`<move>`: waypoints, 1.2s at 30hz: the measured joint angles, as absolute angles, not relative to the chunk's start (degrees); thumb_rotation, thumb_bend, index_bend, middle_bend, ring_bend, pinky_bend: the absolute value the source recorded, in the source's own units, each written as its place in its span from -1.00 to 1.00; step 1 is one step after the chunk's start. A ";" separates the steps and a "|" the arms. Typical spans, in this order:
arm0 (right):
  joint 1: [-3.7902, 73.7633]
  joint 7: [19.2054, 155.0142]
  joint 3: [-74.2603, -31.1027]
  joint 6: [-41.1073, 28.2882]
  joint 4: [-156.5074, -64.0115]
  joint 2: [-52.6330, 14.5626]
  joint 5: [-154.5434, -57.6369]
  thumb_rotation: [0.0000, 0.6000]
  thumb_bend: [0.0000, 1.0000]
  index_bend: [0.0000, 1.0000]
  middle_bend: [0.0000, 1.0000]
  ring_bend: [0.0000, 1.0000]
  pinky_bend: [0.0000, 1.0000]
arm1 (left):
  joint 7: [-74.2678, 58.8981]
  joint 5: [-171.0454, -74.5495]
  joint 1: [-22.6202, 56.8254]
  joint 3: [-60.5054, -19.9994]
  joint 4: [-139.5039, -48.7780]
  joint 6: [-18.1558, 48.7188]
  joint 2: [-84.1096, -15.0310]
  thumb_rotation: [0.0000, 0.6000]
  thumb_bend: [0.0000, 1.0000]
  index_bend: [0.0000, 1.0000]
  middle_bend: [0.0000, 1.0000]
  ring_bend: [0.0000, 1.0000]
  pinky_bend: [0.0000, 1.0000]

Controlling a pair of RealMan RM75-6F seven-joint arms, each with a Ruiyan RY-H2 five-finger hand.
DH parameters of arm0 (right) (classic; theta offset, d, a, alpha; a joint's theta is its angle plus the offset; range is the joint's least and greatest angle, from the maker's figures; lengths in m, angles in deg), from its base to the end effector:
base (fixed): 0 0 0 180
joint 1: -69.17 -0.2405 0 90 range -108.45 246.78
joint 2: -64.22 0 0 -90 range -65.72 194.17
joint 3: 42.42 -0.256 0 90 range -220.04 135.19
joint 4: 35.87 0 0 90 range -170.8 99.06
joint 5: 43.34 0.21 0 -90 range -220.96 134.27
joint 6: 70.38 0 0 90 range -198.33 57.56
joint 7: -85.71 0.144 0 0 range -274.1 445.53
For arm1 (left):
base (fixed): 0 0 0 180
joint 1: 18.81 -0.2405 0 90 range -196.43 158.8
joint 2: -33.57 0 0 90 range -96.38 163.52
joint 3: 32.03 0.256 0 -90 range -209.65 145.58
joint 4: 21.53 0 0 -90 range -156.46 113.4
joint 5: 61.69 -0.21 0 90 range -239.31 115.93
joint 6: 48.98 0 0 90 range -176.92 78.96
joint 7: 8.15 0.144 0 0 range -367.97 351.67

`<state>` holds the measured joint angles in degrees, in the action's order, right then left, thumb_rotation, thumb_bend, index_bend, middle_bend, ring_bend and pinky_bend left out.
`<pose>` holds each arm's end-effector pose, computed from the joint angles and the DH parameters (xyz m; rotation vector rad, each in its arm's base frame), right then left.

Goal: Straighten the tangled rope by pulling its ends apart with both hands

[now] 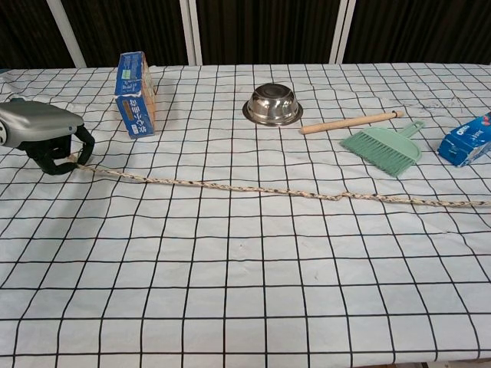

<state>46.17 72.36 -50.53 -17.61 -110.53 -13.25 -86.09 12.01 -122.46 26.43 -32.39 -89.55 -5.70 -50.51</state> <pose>-0.3790 -0.2851 0.0860 1.2132 -1.2957 0.4355 -0.2506 0.3775 0.0118 -1.9536 -0.7818 -0.4342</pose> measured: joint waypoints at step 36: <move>51.62 79.33 -53.73 1.42 -129.83 3.48 -109.53 1.00 -0.77 -1.00 -0.83 -0.40 -0.52 | 20.20 -122.77 17.29 -33.23 -119.92 18.79 -31.53 1.00 -0.87 -0.80 -0.68 -0.89 -0.81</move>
